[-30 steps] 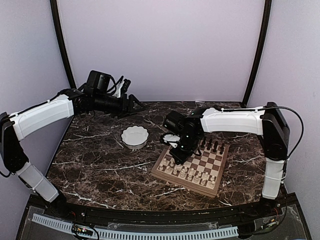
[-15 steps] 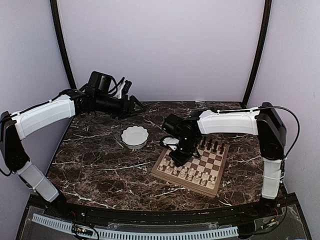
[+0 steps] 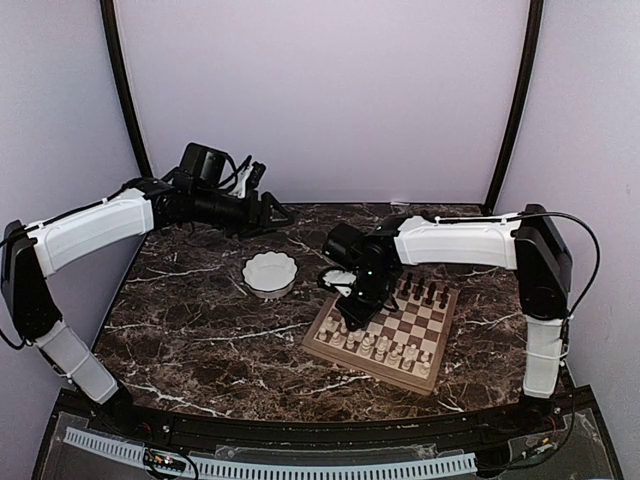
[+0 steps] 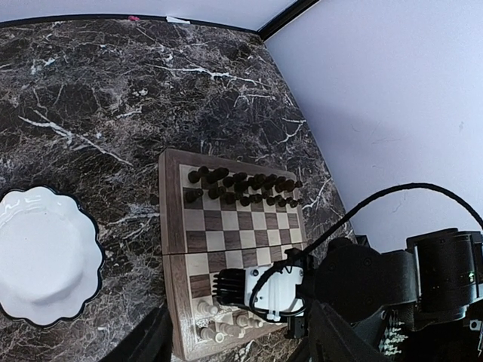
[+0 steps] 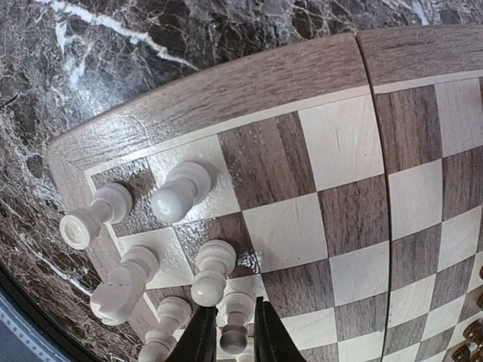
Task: Set up the chess pieces on the board
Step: Place the pawn at c2, then reset both arms
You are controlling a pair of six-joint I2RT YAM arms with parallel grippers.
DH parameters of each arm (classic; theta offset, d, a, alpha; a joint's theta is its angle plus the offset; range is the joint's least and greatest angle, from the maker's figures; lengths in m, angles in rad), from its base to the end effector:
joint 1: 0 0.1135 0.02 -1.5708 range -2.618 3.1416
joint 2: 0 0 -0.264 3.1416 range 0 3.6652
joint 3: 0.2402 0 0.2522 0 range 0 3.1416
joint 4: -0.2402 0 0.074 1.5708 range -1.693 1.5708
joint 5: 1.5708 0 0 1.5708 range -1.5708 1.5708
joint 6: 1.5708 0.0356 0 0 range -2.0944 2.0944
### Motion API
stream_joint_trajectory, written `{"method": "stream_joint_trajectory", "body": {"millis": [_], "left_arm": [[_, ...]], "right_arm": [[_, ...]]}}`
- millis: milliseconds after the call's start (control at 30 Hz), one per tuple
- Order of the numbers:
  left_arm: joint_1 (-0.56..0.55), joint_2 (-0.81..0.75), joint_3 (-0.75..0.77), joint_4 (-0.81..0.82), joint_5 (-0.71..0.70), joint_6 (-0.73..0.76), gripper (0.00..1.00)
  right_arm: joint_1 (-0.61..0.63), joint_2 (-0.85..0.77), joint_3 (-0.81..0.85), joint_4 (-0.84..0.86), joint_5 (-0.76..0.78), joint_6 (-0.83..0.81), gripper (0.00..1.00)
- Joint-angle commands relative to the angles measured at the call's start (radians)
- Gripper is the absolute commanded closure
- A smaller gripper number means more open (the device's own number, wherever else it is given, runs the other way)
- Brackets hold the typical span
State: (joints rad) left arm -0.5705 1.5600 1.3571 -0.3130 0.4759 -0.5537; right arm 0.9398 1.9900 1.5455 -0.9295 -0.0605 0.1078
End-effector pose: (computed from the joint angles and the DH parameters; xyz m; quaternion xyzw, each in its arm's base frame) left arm 0.2951 -0.2087 0.3348 0.1257 0.8387 -0.4330 0.3053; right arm 0.2318 0.3209 0.1961 -0.4047 0.9087 0.0752 0.0700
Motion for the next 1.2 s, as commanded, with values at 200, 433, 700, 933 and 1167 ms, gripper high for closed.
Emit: {"method": "stream_joint_trajectory", "body": {"millis": [200, 433, 700, 933, 1167], "left_arm": [[-0.003, 0.010, 0.069, -0.037, 0.010, 0.031, 0.36], [0.000, -0.008, 0.068, -0.081, -0.025, 0.072, 0.36], [0.005, -0.050, 0.071, -0.157, -0.104, 0.137, 0.36], [0.008, -0.090, 0.106, -0.225, -0.231, 0.216, 0.35], [0.009, -0.115, 0.134, -0.270, -0.395, 0.308, 0.34]], "right_arm": [[-0.022, -0.096, 0.074, -0.067, 0.027, 0.021, 0.80], [-0.098, -0.235, 0.046, -0.103, 0.057, 0.033, 0.79], [-0.159, -0.410, 0.044, -0.083, 0.182, 0.034, 0.77], [-0.266, -0.604, 0.003, 0.026, 0.324, 0.120, 0.67], [-0.343, -0.864, -0.129, 0.208, 0.513, 0.251, 0.02]]}}
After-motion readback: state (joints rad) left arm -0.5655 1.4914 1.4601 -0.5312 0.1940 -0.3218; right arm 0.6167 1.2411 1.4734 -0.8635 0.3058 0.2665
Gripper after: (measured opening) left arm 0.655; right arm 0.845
